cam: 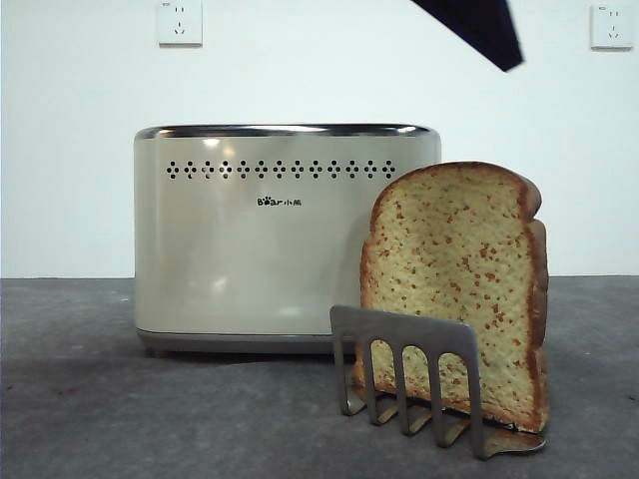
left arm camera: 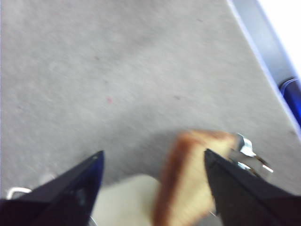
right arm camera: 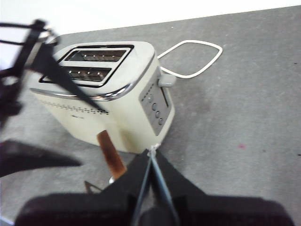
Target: Pick up a slice of bread from the rack,put the bread on the toaster,press the button
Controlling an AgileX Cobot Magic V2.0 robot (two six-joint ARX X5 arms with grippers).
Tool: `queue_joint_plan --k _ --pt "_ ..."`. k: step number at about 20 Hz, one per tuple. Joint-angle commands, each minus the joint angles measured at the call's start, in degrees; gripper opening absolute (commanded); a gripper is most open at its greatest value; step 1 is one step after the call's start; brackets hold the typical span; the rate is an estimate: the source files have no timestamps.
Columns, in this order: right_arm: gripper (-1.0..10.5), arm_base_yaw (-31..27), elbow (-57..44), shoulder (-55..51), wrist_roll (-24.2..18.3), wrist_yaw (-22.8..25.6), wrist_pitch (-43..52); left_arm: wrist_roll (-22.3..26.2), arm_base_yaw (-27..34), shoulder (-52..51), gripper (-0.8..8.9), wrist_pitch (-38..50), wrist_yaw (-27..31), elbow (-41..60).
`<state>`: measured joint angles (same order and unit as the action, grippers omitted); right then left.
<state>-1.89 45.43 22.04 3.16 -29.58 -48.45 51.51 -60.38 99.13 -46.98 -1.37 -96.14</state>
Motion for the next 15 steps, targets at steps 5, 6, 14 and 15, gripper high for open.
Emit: queue_joint_plan --k 5,6,14,15 --pt "-0.1 0.0 0.28 -0.07 -2.19 -3.48 -2.6 1.05 0.42 5.9 3.52 -2.29 -0.57 -2.62" --pt "-0.1 0.0 0.28 -0.07 -2.45 -3.48 -2.8 1.05 0.46 5.9 3.56 -2.45 -0.57 -2.62" --pt "-0.1 0.0 0.28 -0.07 -2.43 -4.09 -2.64 0.77 2.19 8.66 3.82 -6.32 -0.55 -2.58" --pt "-0.1 0.0 0.28 -0.07 -2.43 -4.09 -2.64 0.79 2.49 8.94 3.82 -6.8 -0.55 -2.58"
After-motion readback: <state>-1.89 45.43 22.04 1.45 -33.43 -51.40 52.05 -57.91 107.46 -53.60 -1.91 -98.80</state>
